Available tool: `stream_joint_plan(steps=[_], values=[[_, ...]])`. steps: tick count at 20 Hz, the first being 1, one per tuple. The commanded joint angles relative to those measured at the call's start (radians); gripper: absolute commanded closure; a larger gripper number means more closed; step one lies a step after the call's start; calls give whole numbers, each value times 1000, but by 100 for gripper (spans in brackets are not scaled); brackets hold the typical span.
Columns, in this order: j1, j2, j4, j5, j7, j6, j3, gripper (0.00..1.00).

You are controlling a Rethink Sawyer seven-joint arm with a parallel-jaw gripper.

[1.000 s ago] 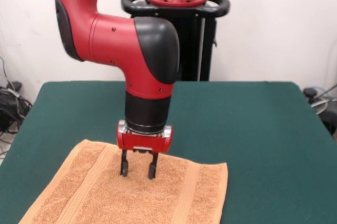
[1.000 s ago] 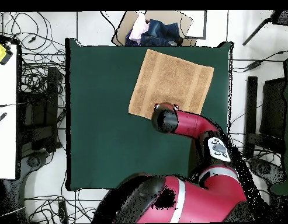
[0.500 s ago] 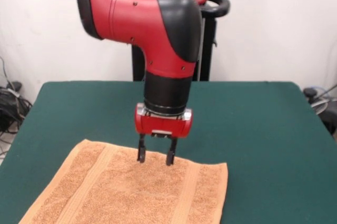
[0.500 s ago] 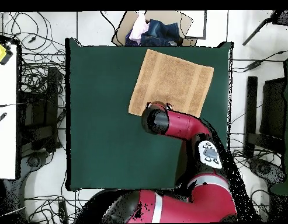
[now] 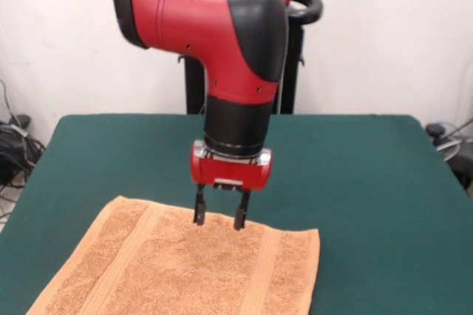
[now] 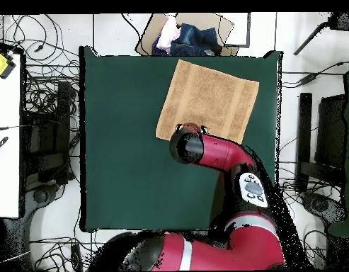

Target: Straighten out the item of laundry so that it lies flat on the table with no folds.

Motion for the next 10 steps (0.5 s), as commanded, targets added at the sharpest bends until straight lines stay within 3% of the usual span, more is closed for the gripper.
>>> stream_joint_plan(steps=[1, 10], values=[[-72, 165, -81, 17, 162, -57, 36, 0], [-60, 165, -79, 17, 183, -50, 31, 0]])
